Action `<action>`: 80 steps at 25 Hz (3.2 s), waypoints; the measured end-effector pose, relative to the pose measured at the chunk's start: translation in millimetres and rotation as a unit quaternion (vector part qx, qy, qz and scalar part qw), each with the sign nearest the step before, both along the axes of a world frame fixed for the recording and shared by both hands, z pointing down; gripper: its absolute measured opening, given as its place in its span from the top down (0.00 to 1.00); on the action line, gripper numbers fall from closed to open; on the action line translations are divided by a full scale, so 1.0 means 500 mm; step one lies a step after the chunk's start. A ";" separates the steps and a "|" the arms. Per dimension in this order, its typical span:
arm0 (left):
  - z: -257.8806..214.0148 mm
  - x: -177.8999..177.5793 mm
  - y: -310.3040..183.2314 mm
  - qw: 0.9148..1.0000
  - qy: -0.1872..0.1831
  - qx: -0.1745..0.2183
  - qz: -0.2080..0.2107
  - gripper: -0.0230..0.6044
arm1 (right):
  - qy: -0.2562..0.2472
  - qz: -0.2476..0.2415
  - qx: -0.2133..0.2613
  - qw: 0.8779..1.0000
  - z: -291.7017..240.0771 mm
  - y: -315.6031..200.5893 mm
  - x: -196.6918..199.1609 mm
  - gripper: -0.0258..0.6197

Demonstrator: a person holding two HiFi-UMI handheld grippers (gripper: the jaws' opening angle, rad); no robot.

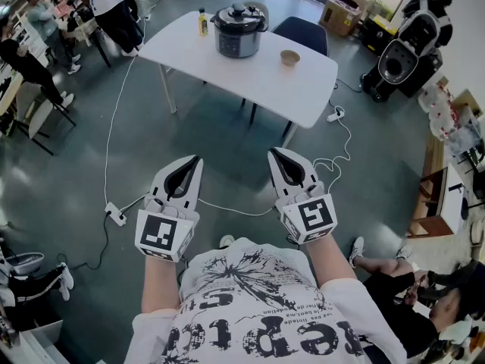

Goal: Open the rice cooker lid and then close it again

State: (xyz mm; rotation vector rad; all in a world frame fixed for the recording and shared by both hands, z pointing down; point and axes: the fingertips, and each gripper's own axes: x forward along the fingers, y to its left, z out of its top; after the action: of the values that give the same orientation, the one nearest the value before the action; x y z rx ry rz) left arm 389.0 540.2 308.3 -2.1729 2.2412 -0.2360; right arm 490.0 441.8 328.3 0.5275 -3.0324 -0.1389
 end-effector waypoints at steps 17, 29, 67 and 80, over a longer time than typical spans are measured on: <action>0.021 -0.080 0.016 1.000 0.016 0.012 0.010 0.94 | -0.013 -0.002 -0.022 1.000 0.020 0.016 -0.074 0.94; 0.049 -0.226 0.001 0.999 0.028 0.015 -0.006 0.94 | -0.055 0.017 -0.028 0.998 0.017 -0.043 -0.215 0.08; 0.067 -0.838 -0.968 1.000 0.010 -0.004 -0.018 0.94 | 0.040 -0.003 -0.077 0.996 0.113 -1.014 -0.874 0.06; 0.037 -1.050 -1.290 0.986 0.015 0.014 0.168 0.94 | 0.081 0.131 -0.100 0.983 0.130 -1.253 -1.064 0.06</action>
State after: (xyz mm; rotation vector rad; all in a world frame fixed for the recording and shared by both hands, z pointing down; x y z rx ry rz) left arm -135.7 -104.9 326.8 -2.5028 1.8336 -0.1651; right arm -42.1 -184.5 393.3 0.8421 -2.7464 0.1286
